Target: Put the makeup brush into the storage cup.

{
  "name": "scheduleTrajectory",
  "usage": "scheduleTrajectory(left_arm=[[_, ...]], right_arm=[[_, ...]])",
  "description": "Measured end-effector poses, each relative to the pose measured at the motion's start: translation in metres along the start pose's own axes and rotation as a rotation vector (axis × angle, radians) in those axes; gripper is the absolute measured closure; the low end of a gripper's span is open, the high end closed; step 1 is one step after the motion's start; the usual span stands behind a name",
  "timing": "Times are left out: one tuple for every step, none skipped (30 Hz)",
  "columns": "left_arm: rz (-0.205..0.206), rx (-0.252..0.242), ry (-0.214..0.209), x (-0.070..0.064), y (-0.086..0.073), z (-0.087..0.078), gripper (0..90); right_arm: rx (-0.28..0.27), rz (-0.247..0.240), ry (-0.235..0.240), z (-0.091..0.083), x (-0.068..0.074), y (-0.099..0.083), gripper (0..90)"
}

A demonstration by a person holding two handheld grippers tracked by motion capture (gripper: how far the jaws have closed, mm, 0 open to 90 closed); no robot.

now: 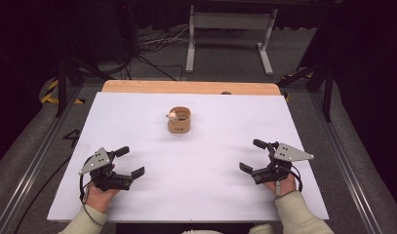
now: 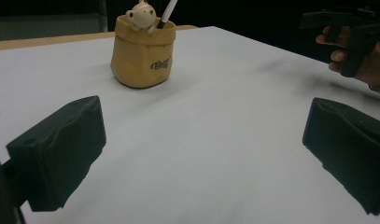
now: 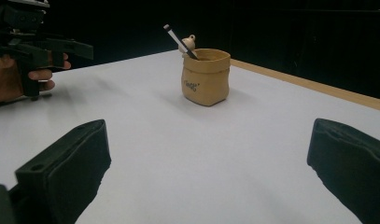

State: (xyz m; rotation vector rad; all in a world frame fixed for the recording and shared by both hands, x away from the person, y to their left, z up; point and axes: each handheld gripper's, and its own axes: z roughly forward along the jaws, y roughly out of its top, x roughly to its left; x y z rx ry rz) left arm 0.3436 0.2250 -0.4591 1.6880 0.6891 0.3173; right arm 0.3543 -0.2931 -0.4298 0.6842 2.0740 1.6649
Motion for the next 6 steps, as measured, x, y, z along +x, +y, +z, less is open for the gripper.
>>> scheduleTrajectory(left_arm=[[0.000,0.000,-0.001,-0.0001,0.0000,0.0000,0.4],[-0.002,-0.006,-0.001,0.0001,0.0002,-0.0003,0.4],[-0.002,-0.006,-0.001,0.0001,0.0002,-0.0003,0.4],[-0.004,-0.007,-0.007,0.0004,0.0003,-0.0006,0.4],[-0.005,-0.009,-0.009,0.0006,0.0003,-0.0006,0.4],[-0.003,-0.007,-0.008,0.0007,0.0003,-0.0007,0.4]], right_arm=[[0.000,0.000,-0.003,0.0000,0.0002,0.0001,0.0],[-0.001,0.007,-0.006,0.0000,0.0005,0.0002,0.0],[-0.001,0.007,-0.006,0.0000,0.0005,0.0002,0.0],[-0.003,0.011,-0.007,0.0000,0.0006,0.0003,0.0],[-0.006,0.012,-0.008,-0.0001,0.0009,0.0006,0.0],[-0.008,0.011,-0.010,-0.0003,0.0010,0.0008,0.0]])
